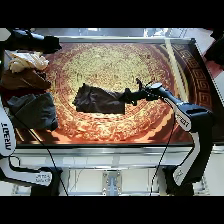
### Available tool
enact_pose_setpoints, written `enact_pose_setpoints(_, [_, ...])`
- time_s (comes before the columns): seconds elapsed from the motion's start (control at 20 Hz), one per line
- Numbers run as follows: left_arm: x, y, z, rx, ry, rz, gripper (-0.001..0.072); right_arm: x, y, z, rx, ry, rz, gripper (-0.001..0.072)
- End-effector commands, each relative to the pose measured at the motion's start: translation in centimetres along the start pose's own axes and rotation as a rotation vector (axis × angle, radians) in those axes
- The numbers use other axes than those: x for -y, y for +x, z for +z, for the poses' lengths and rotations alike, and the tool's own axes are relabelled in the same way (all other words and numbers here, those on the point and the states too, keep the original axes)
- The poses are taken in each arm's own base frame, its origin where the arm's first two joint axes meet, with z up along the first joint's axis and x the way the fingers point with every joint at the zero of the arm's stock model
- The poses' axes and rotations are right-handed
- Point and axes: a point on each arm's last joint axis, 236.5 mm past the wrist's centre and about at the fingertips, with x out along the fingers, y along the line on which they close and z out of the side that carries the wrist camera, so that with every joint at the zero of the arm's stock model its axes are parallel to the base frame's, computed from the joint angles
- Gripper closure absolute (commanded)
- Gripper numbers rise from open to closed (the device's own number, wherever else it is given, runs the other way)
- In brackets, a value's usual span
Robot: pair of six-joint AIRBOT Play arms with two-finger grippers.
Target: Fold the shirts.
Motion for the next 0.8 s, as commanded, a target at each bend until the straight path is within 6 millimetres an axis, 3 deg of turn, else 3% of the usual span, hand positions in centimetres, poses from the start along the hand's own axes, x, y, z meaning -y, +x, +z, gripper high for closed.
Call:
enact_pose_setpoints(0.0, [0.0,0.0,-0.3,-0.013,0.0,-0.002,0.0699,-2.8,-4.6,5.0,0.173,-0.082,0.018,0.0695])
enact_pose_setpoints(0.1, [0.0,0.0,-0.3,-0.013,0.0,-0.002,0.0699,-2.8,-12.3,9.6,0.357,-0.086,-0.038,0.0696])
enact_pose_setpoints(0.2, [0.0,0.0,-0.3,-0.013,0.0,-0.002,0.0699,-1.1,-21.8,11.5,0.511,-0.084,-0.141,0.0695])
enact_pose_setpoints(0.3, [0.0,0.1,-0.3,-0.013,0.0,-0.002,0.0699,3.0,-31.0,10.1,0.593,-0.018,-0.333,0.0695])
enact_pose_setpoints(0.4, [0.0,0.1,-0.3,-0.013,0.0,-0.002,0.0699,8.0,-38.9,5.8,0.606,0.069,-0.575,0.0695])
enact_pose_setpoints(0.45, [0.0,0.1,-0.3,-0.013,0.0,-0.002,0.0699,9.9,-41.8,3.4,0.608,0.113,-0.658,0.0695])
enact_pose_setpoints(0.55, [0.1,0.1,-0.3,-0.013,-0.001,-0.003,0.0699,12.6,-45.7,-1.2,0.648,0.206,-0.735,0.0695])
enact_pose_setpoints(0.6, [0.2,0.1,-0.3,-0.014,0.0,-0.005,0.0699,13.5,-46.6,-3.3,0.664,0.24,-0.742,0.0695])
enact_pose_setpoints(0.75, [0.9,0.3,-0.4,-0.017,-0.005,-0.015,0.0699,17.2,-45.1,-10.2,0.621,0.363,-0.762,0.0695])
